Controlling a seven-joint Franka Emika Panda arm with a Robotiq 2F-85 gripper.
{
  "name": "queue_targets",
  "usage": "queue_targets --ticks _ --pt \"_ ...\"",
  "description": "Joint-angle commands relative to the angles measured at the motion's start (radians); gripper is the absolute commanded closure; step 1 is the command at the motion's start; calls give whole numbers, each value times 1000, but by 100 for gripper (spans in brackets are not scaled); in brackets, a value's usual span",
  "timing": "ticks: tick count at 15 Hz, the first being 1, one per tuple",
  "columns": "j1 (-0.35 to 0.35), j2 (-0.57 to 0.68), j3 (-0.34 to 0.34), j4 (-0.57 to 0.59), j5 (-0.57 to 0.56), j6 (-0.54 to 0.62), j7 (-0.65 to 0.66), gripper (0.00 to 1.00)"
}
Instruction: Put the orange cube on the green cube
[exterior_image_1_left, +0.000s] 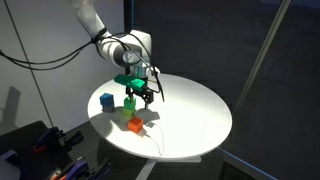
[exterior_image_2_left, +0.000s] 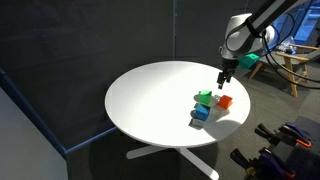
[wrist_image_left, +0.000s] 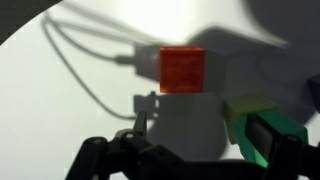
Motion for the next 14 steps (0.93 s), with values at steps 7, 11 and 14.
queue_targets --ticks 7,11,14 --pt "-23 72 16 -25 -13 121 -8 0" --pt "-31 97 15 -21 -13 127 -4 0" --pt "-34 113 13 -16 -10 119 9 0"
